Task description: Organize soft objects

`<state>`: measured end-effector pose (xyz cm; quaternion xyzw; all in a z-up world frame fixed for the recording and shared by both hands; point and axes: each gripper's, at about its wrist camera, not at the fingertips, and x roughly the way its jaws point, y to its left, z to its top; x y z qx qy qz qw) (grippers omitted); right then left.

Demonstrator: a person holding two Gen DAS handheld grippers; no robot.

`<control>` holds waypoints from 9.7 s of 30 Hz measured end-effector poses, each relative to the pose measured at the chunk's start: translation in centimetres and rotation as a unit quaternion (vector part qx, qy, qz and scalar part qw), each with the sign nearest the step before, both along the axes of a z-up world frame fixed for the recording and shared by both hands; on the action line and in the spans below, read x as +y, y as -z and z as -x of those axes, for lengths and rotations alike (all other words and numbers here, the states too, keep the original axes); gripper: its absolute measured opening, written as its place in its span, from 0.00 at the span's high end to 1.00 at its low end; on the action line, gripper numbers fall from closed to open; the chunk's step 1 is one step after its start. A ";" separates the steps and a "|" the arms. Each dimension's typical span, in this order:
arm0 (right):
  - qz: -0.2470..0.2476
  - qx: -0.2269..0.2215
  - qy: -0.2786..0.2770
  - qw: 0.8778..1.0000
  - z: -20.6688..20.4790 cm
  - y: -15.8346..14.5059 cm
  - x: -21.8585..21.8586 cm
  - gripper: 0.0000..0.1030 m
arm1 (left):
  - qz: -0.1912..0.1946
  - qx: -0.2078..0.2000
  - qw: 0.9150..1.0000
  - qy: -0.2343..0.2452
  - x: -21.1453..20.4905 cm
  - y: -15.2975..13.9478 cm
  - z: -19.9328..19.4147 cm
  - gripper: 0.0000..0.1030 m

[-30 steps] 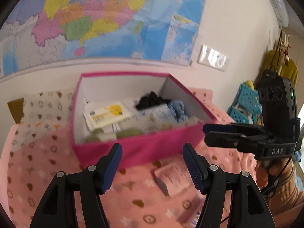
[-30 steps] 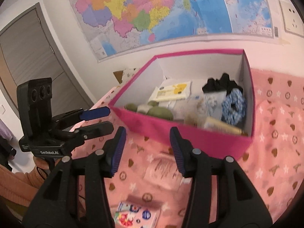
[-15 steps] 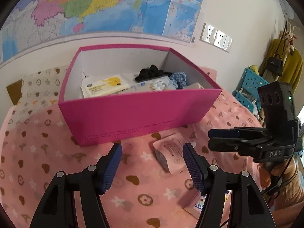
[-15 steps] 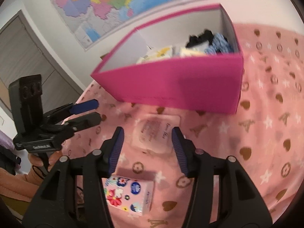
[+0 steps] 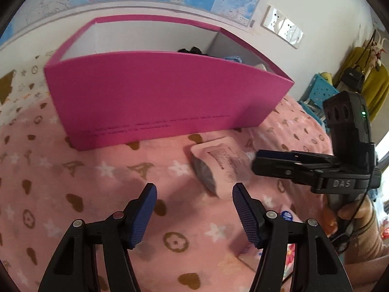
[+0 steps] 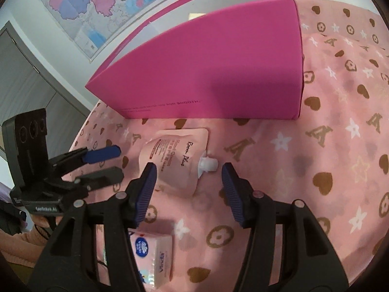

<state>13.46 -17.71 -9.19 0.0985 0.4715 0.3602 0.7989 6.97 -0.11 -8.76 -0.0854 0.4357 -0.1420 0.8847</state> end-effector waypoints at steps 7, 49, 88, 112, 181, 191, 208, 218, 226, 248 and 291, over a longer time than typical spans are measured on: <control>0.010 -0.015 -0.002 1.000 -0.1 -0.1 1.2 0.44 | 0.010 0.008 0.999 0.029 -1.4 0.2 -0.7 0.53; -0.008 -0.009 0.047 0.999 0.5 -1.1 -3.6 0.60 | 0.040 0.020 0.998 0.042 -1.3 -0.3 0.1 0.67; -0.037 -0.128 0.003 0.991 2.0 -9.7 -1.7 0.60 | 0.038 -0.066 0.995 0.068 -2.9 -6.9 0.0 0.68; -0.028 -0.153 0.015 0.988 -6.5 -12.7 0.1 0.60 | 0.014 -0.095 0.995 0.038 -1.4 -10.4 -8.9 0.68; -0.011 -0.005 -0.032 0.999 6.1 -0.9 -1.4 0.46 | -0.020 -0.021 0.999 0.021 -2.9 -1.9 4.0 0.30; -0.017 0.005 -0.042 0.999 6.9 -0.2 -1.4 0.46 | 0.021 0.026 0.998 0.062 -3.4 0.3 6.5 0.36; -0.020 0.007 -0.045 0.999 8.2 -0.1 -1.2 0.55 | 0.035 0.037 0.996 0.073 -4.7 0.4 6.3 0.63; -0.019 -0.005 -0.041 0.999 7.8 -0.7 -0.4 0.55 | 0.033 0.018 0.998 0.057 -4.0 -0.5 5.7 0.63; -0.014 -0.022 -0.041 0.999 7.1 -1.6 0.1 0.55 | 0.036 0.004 0.998 0.049 -3.5 -1.2 5.1 0.63; -0.031 -0.086 -0.023 0.996 4.2 -6.3 0.0 0.55 | 0.020 -0.070 0.995 0.062 -3.5 -6.2 2.7 0.63; -0.040 -0.144 -0.015 0.989 -1.0 -10.7 0.2 0.55 | 0.008 -0.127 0.990 0.061 -2.9 -9.9 -1.6 0.63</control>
